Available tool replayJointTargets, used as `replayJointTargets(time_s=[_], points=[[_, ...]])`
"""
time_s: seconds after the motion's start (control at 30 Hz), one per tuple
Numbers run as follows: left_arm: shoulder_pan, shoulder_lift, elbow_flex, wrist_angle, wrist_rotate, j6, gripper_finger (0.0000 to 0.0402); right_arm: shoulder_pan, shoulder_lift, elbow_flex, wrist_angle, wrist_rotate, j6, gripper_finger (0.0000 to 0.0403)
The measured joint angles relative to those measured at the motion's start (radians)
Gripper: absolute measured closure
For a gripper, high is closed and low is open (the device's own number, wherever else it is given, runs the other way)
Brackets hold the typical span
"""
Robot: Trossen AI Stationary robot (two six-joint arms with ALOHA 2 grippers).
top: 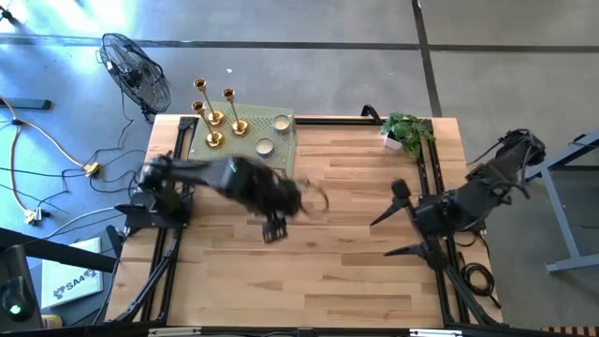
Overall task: Pick & Place candle stick holders
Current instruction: Put the blue patterned round candle on the shelf
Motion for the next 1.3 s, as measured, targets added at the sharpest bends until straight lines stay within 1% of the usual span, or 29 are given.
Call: replayJointTargets(time_s=[0.2,0.3,0.47,0.6,0.7,0.8,0.97,1.07,1.17,1.23,1.3], points=[[0.185,-0.092,0.002,-0.006,0.003,0.011,0.0113,0.054,-0.072,0.0,-0.087,0.068,0.003,0.01],[0.269,-0.122,0.002,-0.006,0.006,0.012,0.0113,0.067,-0.102,0.0,-0.128,0.077,0.004,0.01],[0.389,-0.127,-0.014,-0.003,0.009,0.023,0.0113,0.072,-0.144,0.0,-0.192,0.083,0.028,0.01],[0.458,-0.128,-0.072,-0.004,0.039,0.022,0.0113,0.072,-0.162,0.0,-0.227,0.119,0.041,0.01],[0.477,-0.149,-0.127,-0.004,0.065,0.022,0.0113,0.072,-0.174,0.0,-0.24,0.123,0.045,0.01],[0.477,-0.191,-0.187,-0.004,0.065,0.015,0.0113,0.072,-0.176,0.0,-0.253,0.125,0.045,0.01],[0.477,-0.29,-0.296,-0.004,0.057,-0.044,0.0113,0.07,-0.174,0.0,-0.258,0.127,0.04,0.01],[0.477,-0.349,-0.372,-0.005,0.036,-0.133,0.0113,0.07,-0.174,0.0,-0.262,0.161,0.037,0.01],[0.477,-0.387,-0.453,-0.002,0.036,-0.284,0.0113,0.07,-0.178,0.0,-0.273,0.193,0.023,0.01],[0.477,-0.397,-0.498,-0.006,0.053,-0.393,0.0113,0.07,-0.183,0.0,-0.272,0.207,0.01,0.01],[0.477,-0.395,-0.533,-0.003,0.06,-0.449,0.0113,0.07,-0.187,0.0,-0.272,0.217,-0.009,0.01]])
